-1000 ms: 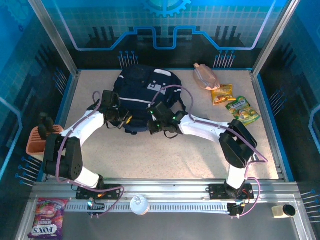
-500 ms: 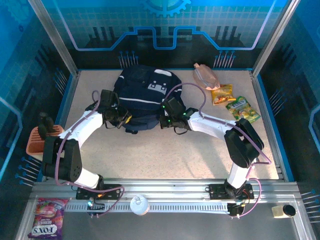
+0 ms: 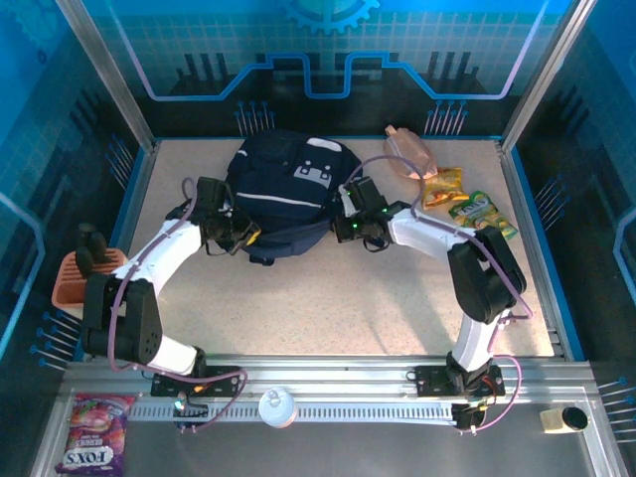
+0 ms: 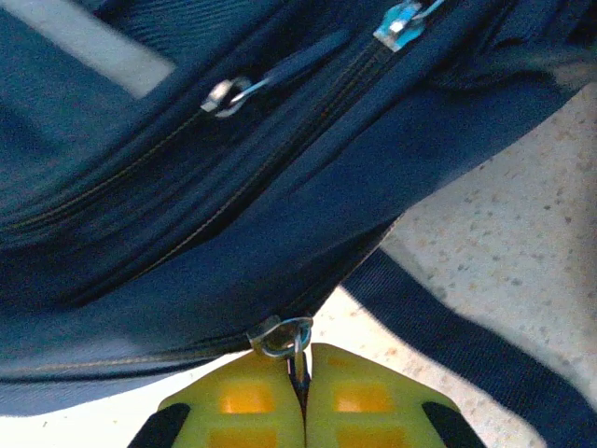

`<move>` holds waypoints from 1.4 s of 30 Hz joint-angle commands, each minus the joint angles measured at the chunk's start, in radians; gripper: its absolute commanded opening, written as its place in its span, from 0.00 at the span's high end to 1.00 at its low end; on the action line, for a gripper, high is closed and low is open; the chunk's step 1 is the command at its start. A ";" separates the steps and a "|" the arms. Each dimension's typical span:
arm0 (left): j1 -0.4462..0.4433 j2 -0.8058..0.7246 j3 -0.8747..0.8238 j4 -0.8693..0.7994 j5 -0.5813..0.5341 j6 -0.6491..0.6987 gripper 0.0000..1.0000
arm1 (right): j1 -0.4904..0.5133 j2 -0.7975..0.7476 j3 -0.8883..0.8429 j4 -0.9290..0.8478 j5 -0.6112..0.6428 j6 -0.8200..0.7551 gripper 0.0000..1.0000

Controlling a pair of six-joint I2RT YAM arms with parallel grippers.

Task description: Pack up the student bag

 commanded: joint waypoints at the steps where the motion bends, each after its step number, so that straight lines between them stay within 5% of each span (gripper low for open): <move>1: 0.039 -0.041 0.024 -0.102 -0.023 0.103 1.00 | -0.079 0.051 0.059 -0.001 -0.018 -0.104 0.92; 15: 0.000 -0.077 0.009 -0.197 0.050 0.256 1.00 | -0.142 0.127 0.172 -0.055 0.073 -0.008 0.79; 22: -0.083 -0.119 -0.052 -0.182 0.039 0.239 0.99 | -0.149 -0.075 0.011 0.029 -0.078 0.018 0.53; 25: -0.136 -0.103 -0.043 -0.171 0.046 0.244 0.92 | -0.151 -0.151 -0.036 0.064 -0.102 0.062 0.46; 31: -0.210 -0.056 0.069 -0.258 -0.036 0.345 0.63 | -0.143 -0.201 -0.057 0.088 -0.157 0.220 0.40; 35: -0.225 -0.070 0.141 -0.330 -0.115 0.436 0.43 | -0.125 -0.213 -0.083 0.119 -0.205 0.395 0.41; 42: -0.303 -0.057 0.247 -0.317 -0.237 0.640 0.26 | -0.049 -0.148 -0.100 0.179 -0.281 0.653 0.51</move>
